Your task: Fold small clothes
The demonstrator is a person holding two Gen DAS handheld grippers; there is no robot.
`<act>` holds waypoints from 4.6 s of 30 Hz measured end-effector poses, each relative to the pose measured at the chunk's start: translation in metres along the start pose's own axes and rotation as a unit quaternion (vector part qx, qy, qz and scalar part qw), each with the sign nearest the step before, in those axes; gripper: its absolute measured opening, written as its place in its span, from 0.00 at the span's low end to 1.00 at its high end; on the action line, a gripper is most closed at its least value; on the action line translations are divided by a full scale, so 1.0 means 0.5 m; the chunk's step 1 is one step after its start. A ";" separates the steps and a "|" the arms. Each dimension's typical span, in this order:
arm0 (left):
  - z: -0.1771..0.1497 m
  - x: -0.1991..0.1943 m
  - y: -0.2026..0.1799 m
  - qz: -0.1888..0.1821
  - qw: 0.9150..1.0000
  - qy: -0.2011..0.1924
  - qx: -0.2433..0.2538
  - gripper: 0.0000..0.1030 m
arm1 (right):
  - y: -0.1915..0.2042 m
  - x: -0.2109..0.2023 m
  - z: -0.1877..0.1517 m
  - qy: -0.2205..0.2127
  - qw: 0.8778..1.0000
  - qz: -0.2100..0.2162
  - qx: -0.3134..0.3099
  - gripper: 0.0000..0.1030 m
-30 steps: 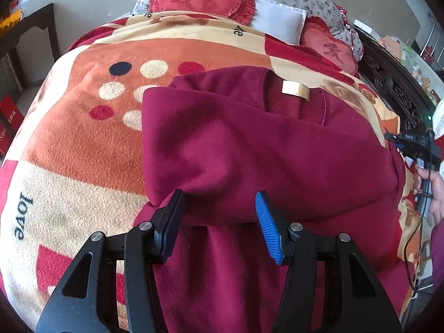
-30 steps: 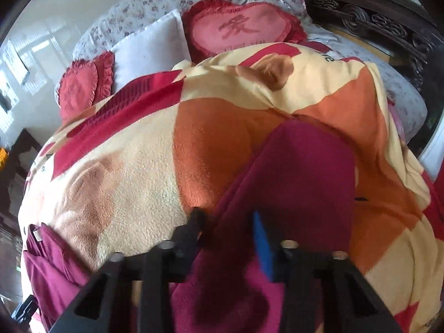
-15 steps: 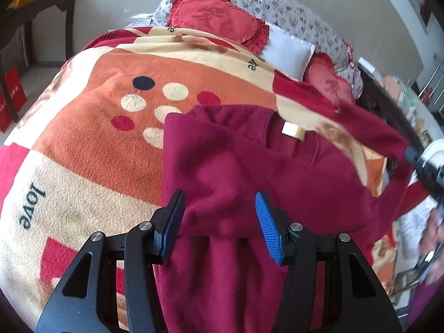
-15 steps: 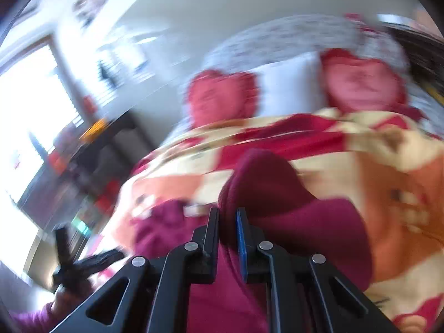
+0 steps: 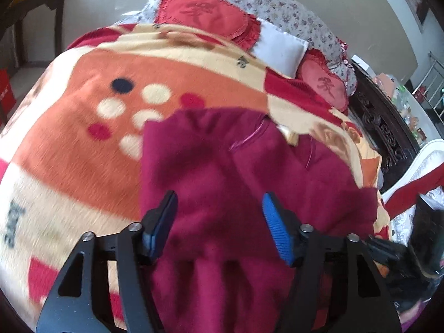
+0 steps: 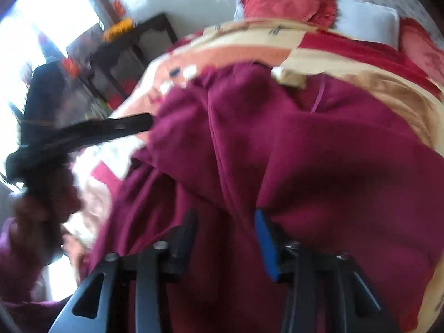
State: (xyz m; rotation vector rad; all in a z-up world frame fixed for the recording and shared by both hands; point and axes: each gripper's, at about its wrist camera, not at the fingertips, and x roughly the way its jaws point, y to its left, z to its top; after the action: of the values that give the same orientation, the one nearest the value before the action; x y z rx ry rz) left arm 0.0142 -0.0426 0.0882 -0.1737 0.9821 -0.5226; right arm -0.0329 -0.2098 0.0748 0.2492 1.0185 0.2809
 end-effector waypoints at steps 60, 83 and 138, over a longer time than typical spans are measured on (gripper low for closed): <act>-0.040 0.023 0.044 0.015 1.000 0.005 -0.023 0.20 | -0.229 -0.120 -0.091 0.003 0.975 -0.176 0.132 0.41; -0.020 0.069 0.084 0.124 0.992 0.005 -0.014 0.52 | -0.271 -0.093 0.001 -0.056 0.965 -0.219 0.134 0.33; -0.466 -0.259 0.084 0.025 0.983 0.181 -0.026 0.58 | -0.052 -0.261 -0.453 0.049 0.988 -0.020 0.148 0.62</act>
State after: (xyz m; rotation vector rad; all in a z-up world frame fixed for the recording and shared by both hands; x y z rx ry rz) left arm -0.2218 0.0789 0.0406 -0.1014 1.3513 -0.4929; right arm -0.2896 -0.2623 0.0568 0.4858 1.1618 0.1046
